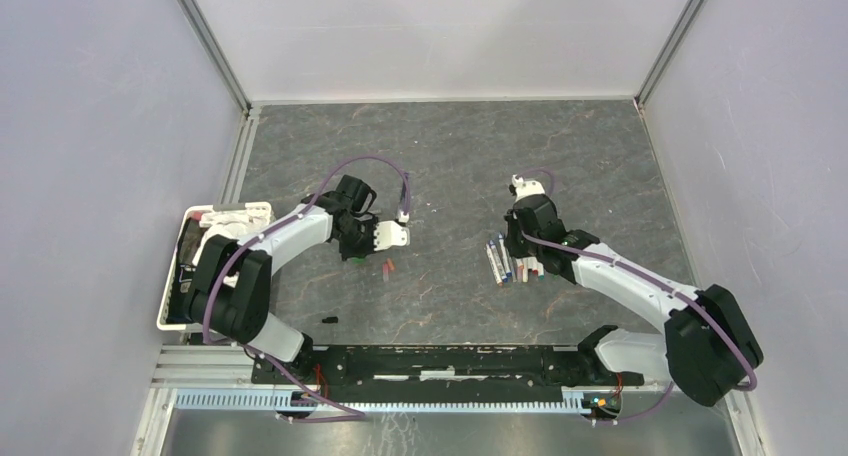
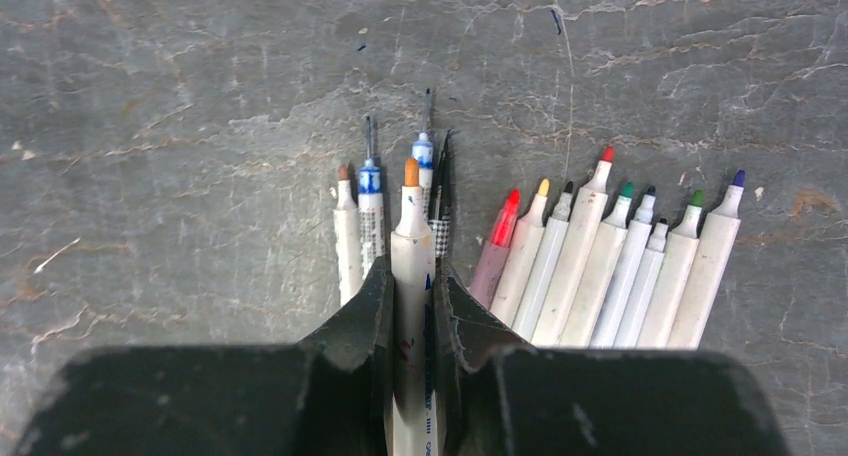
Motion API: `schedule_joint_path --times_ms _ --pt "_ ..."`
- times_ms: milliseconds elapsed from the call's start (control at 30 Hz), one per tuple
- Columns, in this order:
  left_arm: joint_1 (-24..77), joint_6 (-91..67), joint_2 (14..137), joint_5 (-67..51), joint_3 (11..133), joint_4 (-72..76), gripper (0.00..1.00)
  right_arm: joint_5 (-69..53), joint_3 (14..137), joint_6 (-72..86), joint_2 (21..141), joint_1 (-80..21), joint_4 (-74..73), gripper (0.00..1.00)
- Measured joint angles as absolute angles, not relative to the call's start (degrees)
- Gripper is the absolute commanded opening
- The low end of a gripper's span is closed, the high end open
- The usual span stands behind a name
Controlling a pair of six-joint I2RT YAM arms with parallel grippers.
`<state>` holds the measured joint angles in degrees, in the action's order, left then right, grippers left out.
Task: Open the pen caps
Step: Place the pen cap at the center of the board, then place the pen at the center of the board.
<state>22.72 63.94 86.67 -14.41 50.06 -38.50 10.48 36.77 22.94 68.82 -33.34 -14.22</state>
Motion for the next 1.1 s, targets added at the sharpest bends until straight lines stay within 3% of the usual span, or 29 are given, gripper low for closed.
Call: schedule_joint_path --times_ms 167,367,633,667,700,1100 --pt "23.0 62.0 87.1 -13.5 50.1 -35.9 0.45 13.2 36.1 22.9 71.8 -33.2 -11.3 0.00" --pt "23.0 59.6 87.0 -14.0 51.5 -37.1 0.72 15.6 33.8 23.2 74.4 -32.7 -8.2 0.03" --pt "23.0 54.8 87.0 -17.3 62.0 -42.2 0.79 15.8 33.1 23.3 77.8 -32.5 -5.7 0.11" --pt "23.0 53.9 87.0 -17.8 63.5 -42.6 0.93 15.9 33.2 23.3 78.0 -32.5 -5.3 0.11" --pt "23.0 53.2 87.0 -18.2 64.7 -43.0 0.99 16.0 33.2 23.3 78.2 -32.5 -5.1 0.11" --pt "23.0 43.4 87.0 -13.7 78.0 -45.5 1.00 15.9 33.2 24.4 78.7 -32.5 -4.5 0.17"
